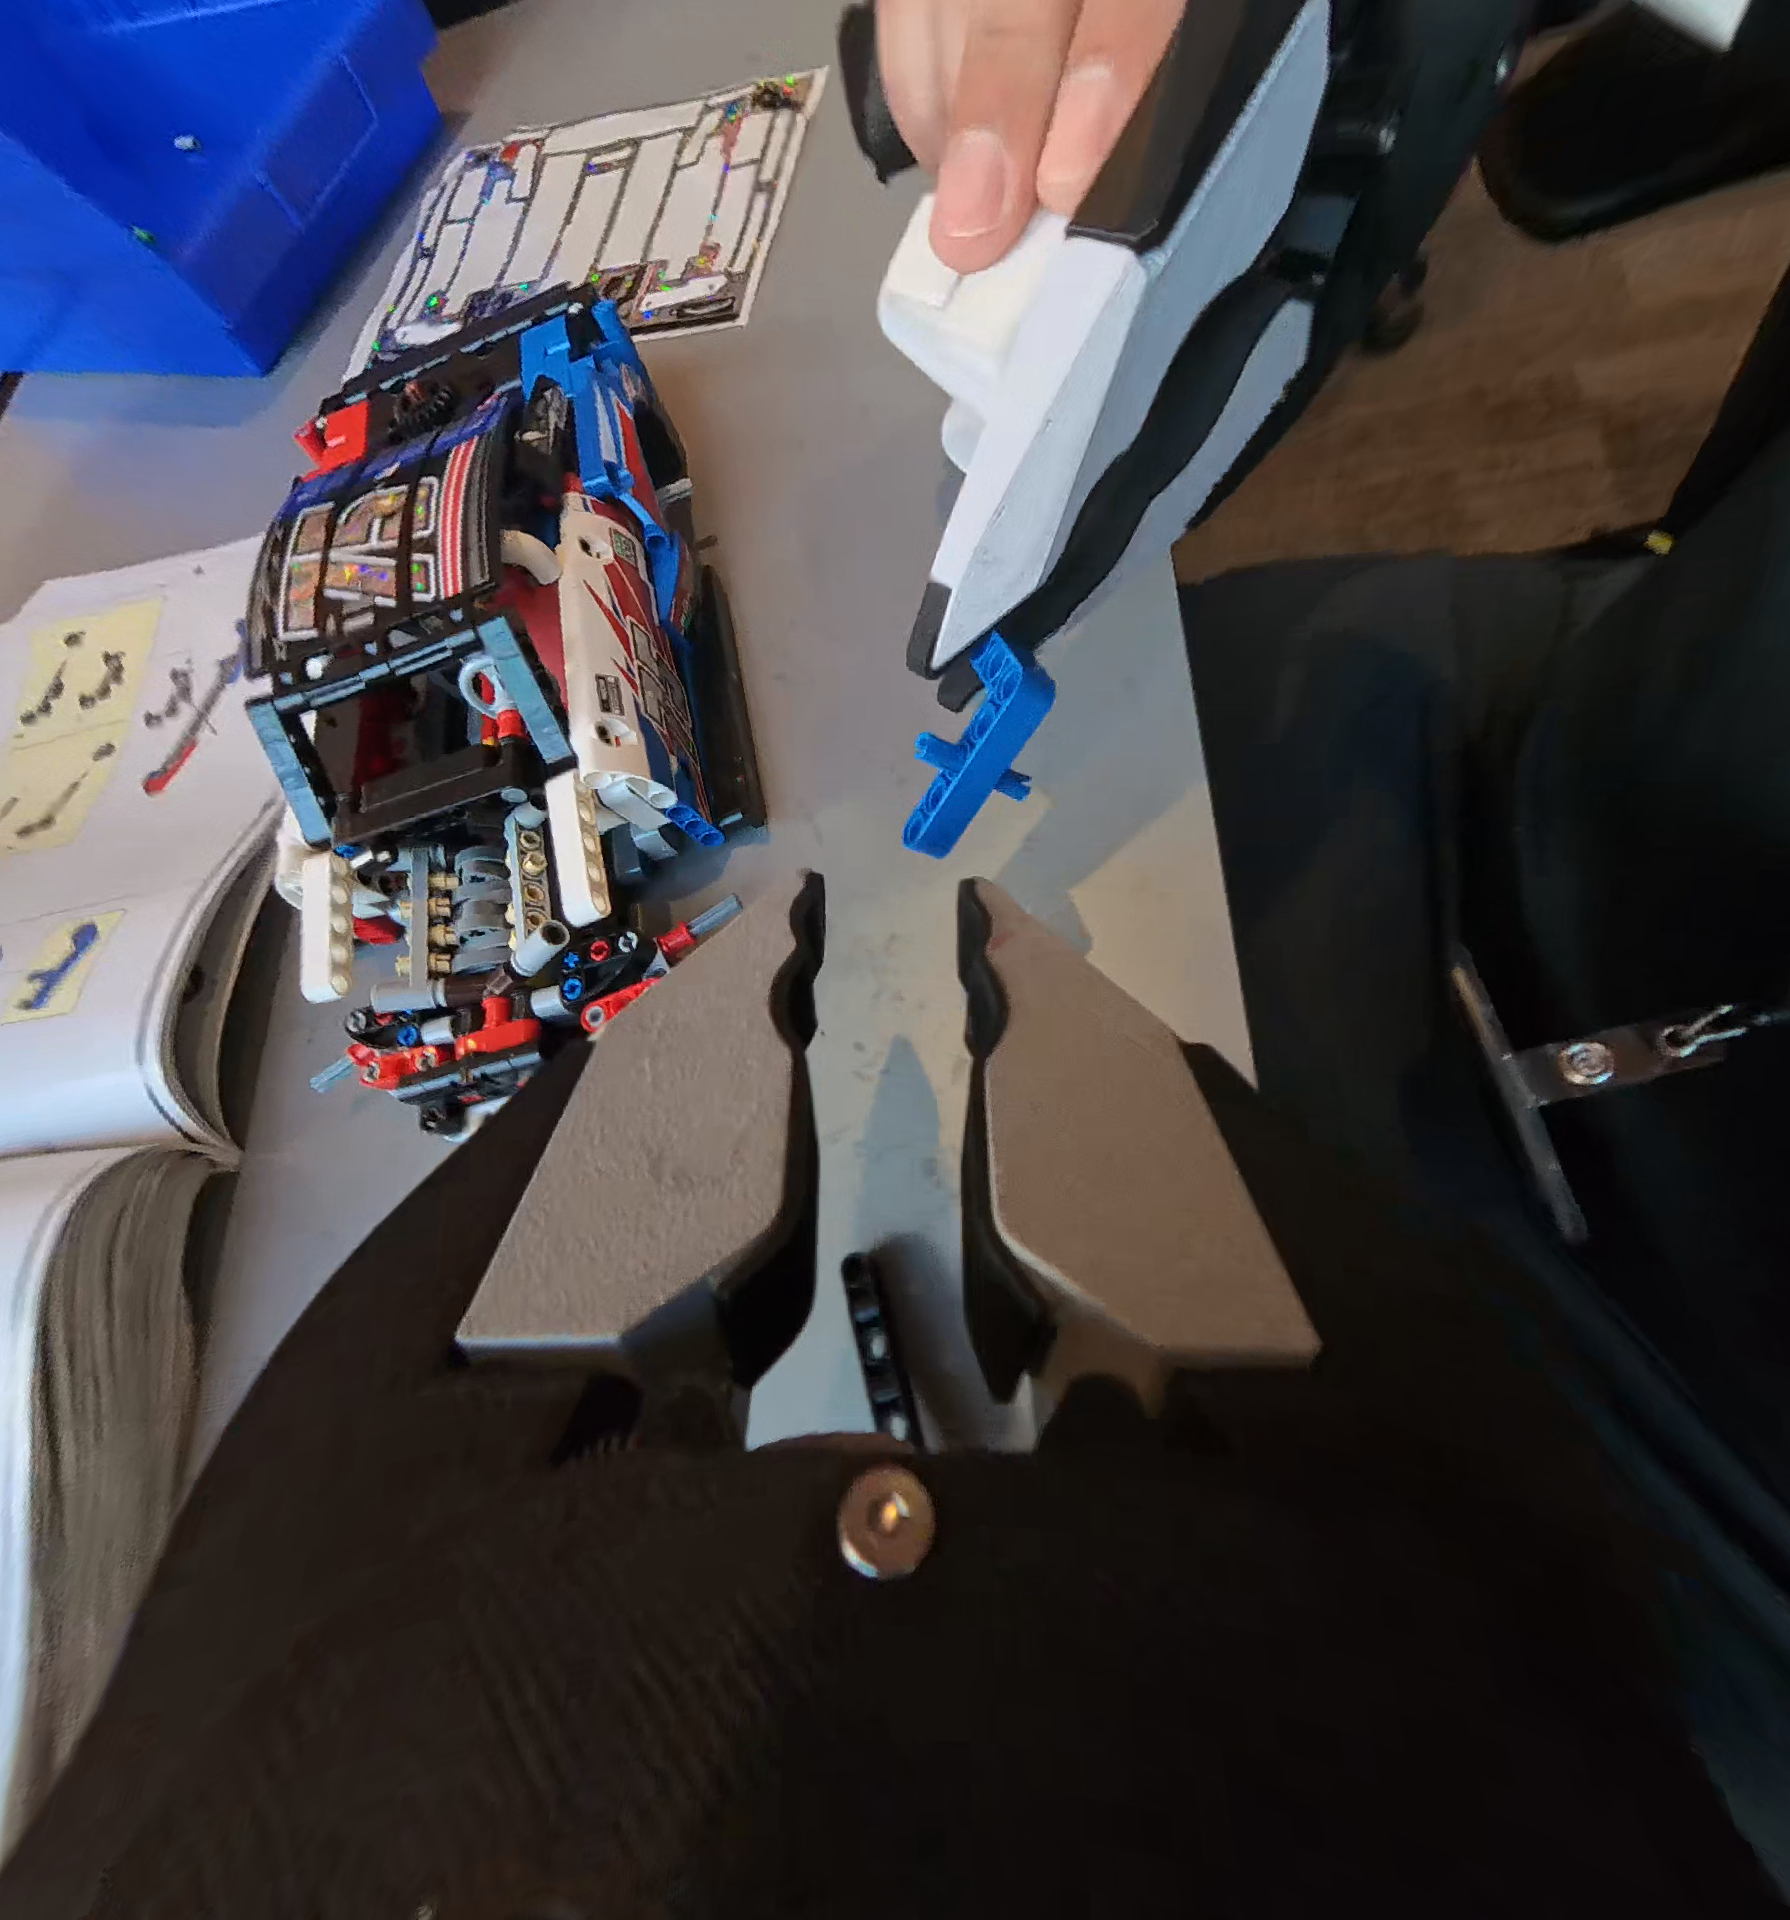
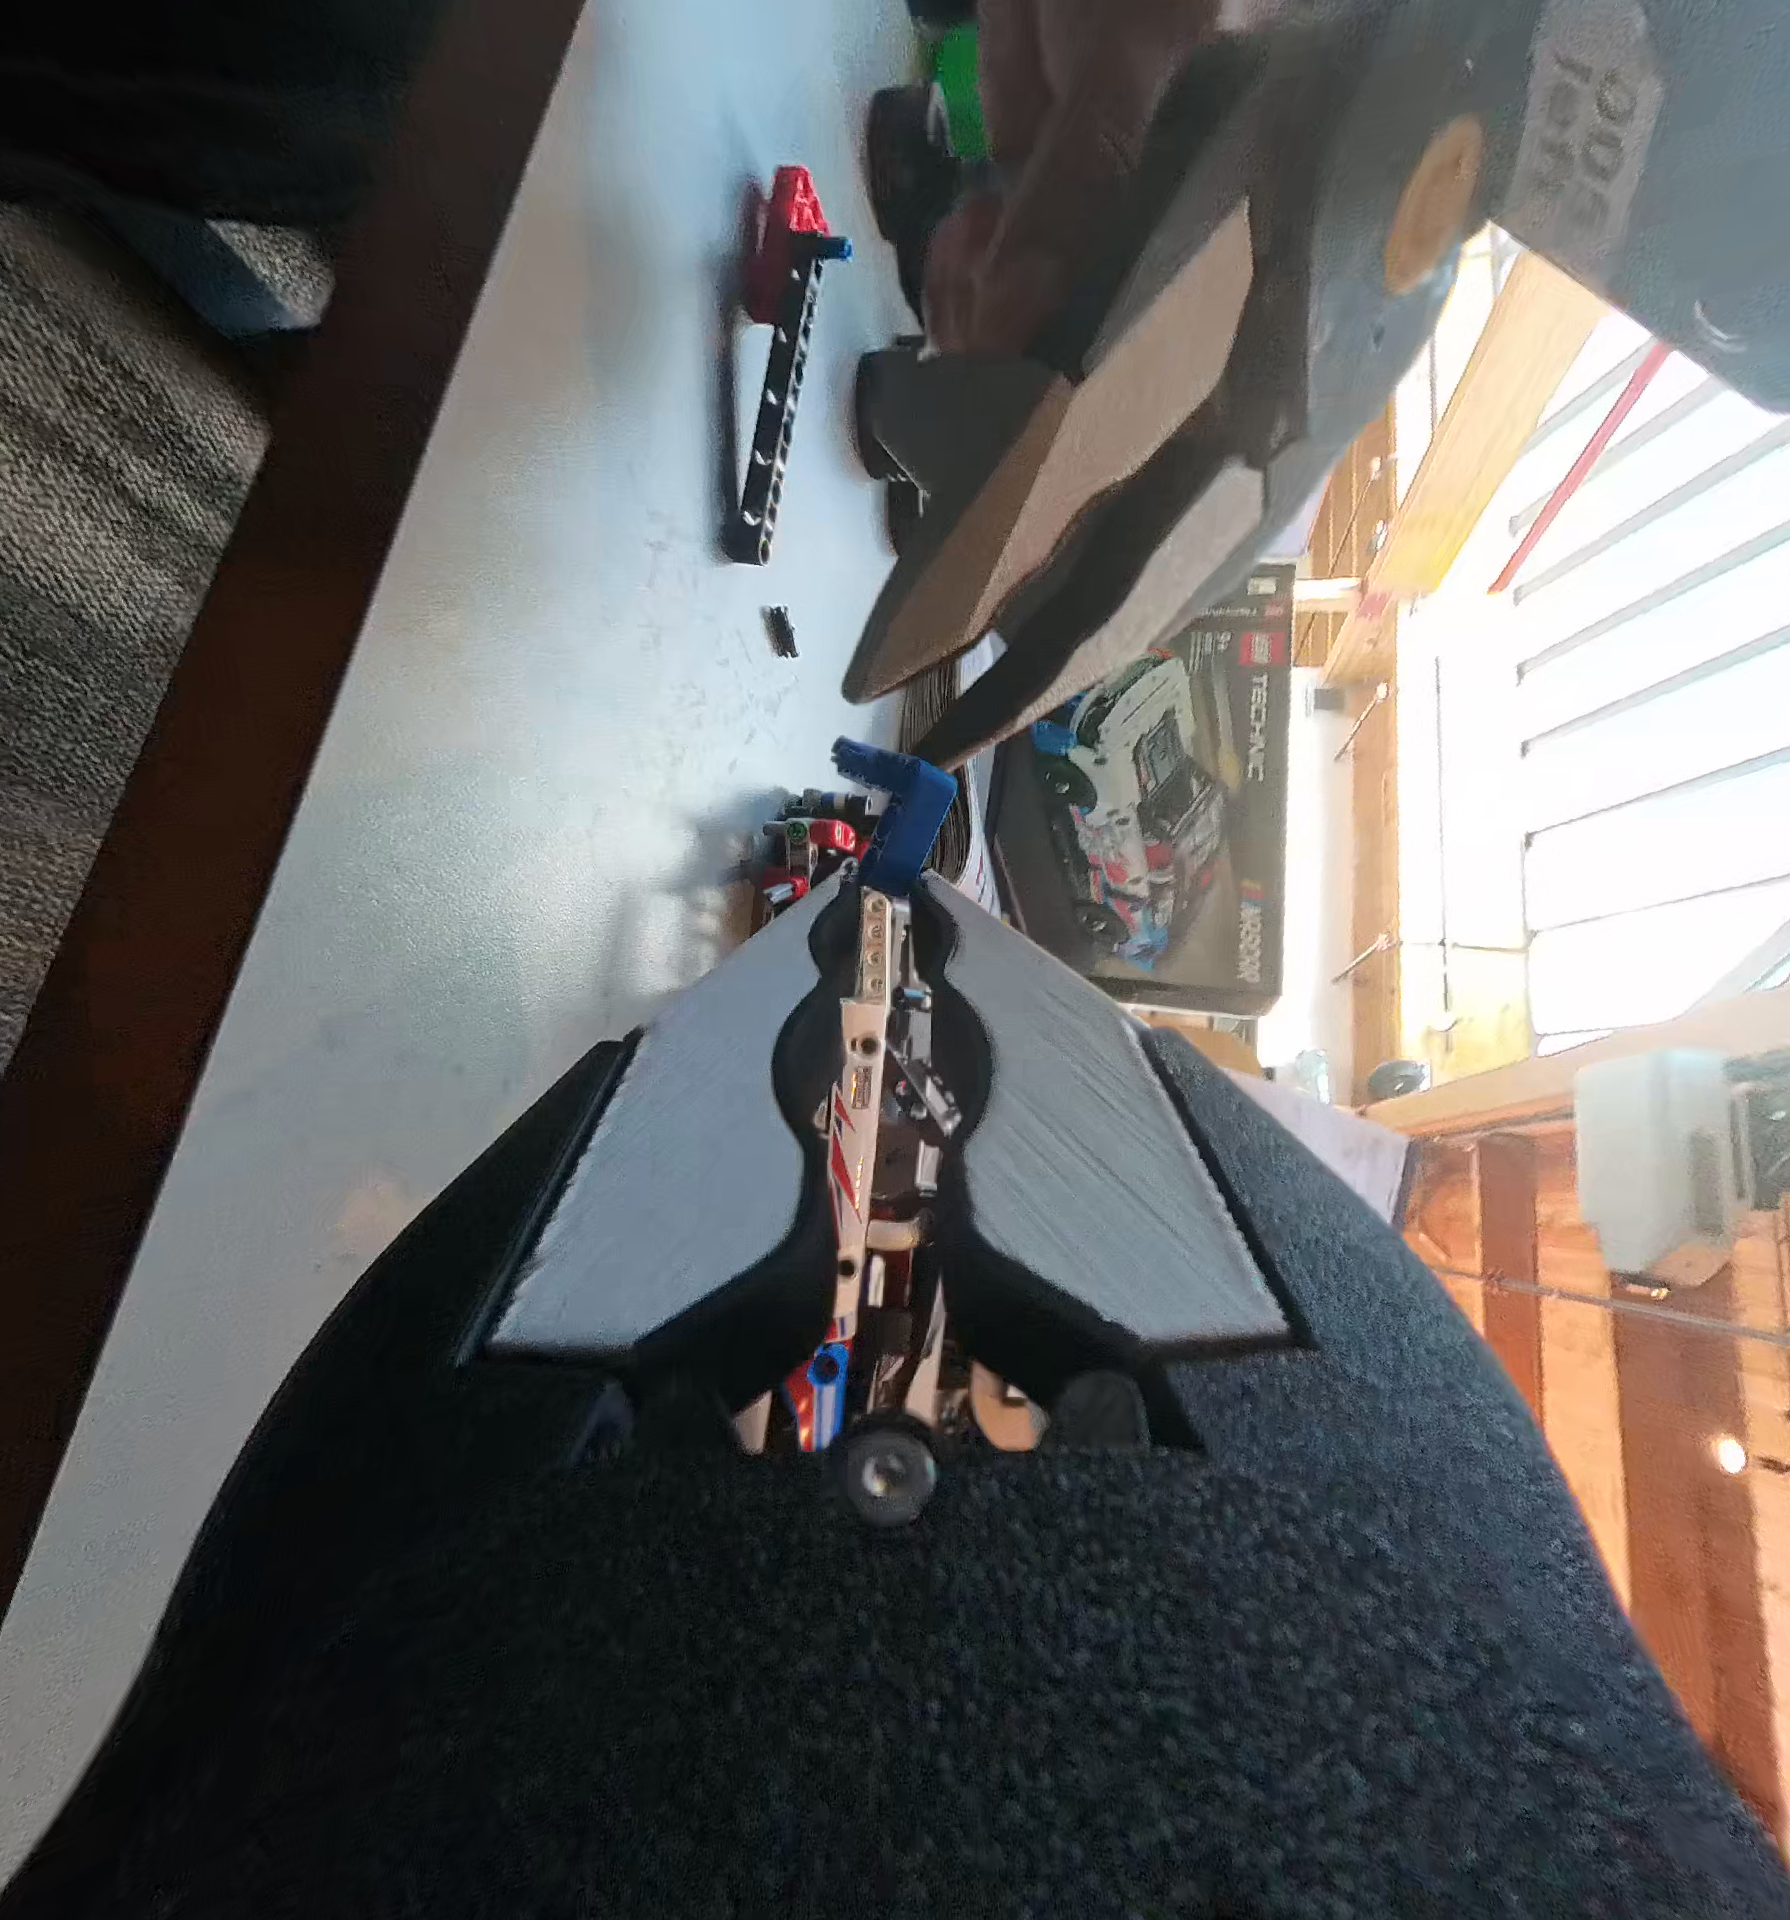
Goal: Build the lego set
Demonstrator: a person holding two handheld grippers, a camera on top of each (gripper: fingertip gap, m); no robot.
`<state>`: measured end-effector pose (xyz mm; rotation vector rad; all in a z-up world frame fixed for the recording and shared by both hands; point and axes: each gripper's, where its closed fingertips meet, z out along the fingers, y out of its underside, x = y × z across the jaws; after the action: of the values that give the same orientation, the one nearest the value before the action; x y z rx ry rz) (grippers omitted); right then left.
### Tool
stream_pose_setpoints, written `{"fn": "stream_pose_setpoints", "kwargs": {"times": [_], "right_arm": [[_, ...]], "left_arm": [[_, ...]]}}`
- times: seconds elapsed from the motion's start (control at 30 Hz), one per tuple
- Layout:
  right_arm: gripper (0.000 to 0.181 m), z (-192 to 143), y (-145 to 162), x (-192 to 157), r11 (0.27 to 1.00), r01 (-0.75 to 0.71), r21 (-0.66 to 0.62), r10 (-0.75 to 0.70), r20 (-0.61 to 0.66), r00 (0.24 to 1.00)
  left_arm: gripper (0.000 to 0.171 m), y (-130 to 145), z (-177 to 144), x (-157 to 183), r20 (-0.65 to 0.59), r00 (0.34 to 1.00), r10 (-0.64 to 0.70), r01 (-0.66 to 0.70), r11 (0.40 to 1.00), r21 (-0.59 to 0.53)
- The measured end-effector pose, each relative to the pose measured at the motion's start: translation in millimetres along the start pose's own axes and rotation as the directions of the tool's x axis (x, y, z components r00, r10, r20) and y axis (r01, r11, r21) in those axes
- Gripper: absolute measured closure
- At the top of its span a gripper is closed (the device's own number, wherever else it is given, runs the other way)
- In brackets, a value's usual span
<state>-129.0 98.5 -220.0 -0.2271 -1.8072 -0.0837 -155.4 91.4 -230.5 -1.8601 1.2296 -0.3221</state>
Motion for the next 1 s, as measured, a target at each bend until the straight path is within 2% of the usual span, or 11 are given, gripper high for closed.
{"fn": "stream_pose_setpoints", "kwargs": {"times": [0.1,0.2,0.4,0.57,0.6,0.77,1.0], "right_arm": [[0.173,2.5,-1.1,-4.0,0.998,0.055,0.013,-0.055,0.008,0.998],[0.172,4.1,-3.1,-4.0,0.996,0.089,0.029,-0.089,-0.010,0.996],[0.174,6.4,5.5,-17.0,0.996,0.086,0.009,-0.085,-0.023,0.996],[0.175,10.2,13.9,-32.6,1.000,0.012,-0.011,-0.012,0.040,0.999],[0.181,11.0,15.6,-34.2,1.000,0.006,-0.017,-0.005,0.046,0.999],[0.181,13.0,18.7,-35.3,0.999,-0.027,-0.023,0.028,0.052,0.998],[0.181,12.1,23.6,-35.6,0.995,-0.090,-0.038,0.092,0.057,0.994]], "left_arm": [[0.153,-3.6,3.5,7.3,-0.037,0.995,0.092,-0.092,0.996,-0.012],[0.163,-3.1,9.2,18.6,-0.134,0.985,0.106,-0.110,0.994,-0.024],[0.163,2.1,18.6,23.0,-0.181,0.977,0.109,-0.120,0.991,-0.052],[0.164,5.5,23.0,21.7,-0.154,0.985,0.079,-0.091,0.993,-0.077],[0.164,6.5,23.6,21.5,-0.147,0.986,0.074,-0.088,0.992,-0.088],[0.164,9.2,24.6,19.6,-0.097,0.991,0.096,-0.108,0.987,-0.121],[0.164,13.2,21.2,13.2,-0.056,0.996,0.063,-0.070,0.988,-0.137]]}}
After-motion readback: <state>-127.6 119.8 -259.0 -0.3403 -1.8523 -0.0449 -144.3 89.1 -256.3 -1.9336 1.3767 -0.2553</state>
